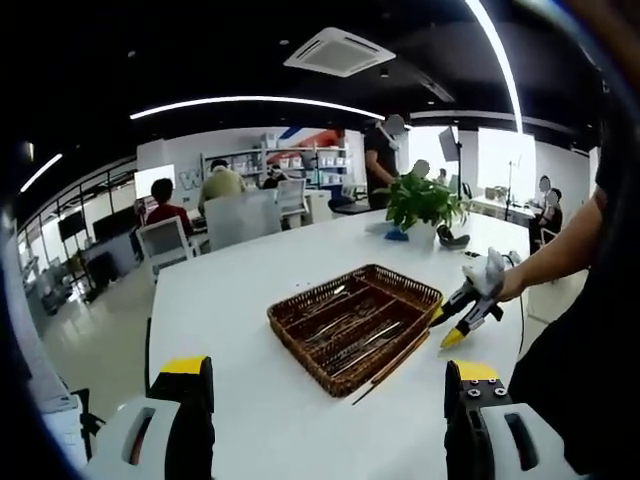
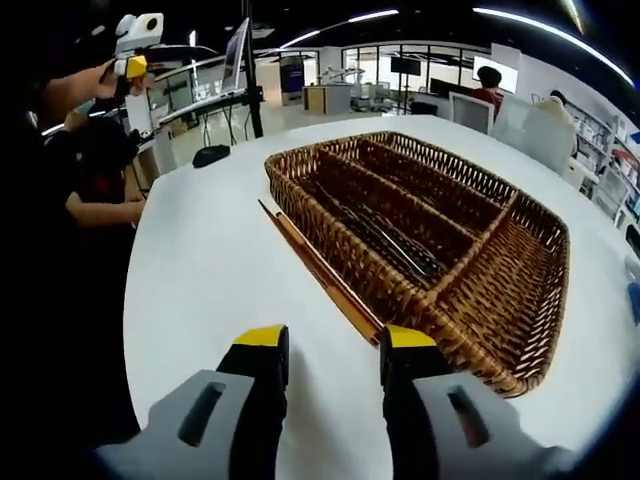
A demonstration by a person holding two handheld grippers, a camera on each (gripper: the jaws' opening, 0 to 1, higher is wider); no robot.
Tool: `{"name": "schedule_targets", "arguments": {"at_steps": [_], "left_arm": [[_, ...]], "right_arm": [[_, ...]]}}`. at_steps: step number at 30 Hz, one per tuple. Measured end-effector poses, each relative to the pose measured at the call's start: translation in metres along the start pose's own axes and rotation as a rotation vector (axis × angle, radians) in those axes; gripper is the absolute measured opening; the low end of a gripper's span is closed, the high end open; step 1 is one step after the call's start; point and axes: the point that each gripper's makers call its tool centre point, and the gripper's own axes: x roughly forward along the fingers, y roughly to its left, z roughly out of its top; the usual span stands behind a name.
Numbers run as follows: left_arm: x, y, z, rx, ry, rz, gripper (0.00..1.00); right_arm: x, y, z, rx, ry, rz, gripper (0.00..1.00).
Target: Arrange the knives, forks, and spoons in their matching storage slots by inserting each utensil handle-first until every utensil is classified and aligned in the correct compartment
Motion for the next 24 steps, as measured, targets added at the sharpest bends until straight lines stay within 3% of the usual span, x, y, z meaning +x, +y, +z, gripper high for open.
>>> {"name": "schedule_targets", "arguments": {"at_steps": [9, 24], "left_arm": [[0.001, -0.002, -0.004, -0.005, 0.03, -0.037, 1.0], [0.004, 0.004, -0.004, -0.002, 0.04, -0.03, 1.0]], "right_arm": [[0.005, -0.001, -0.003, -0.048, 0.039, 0.024, 0.31], [0.006, 0.001, -0.017, -0.124, 0.092, 0.053, 0.19]]}}
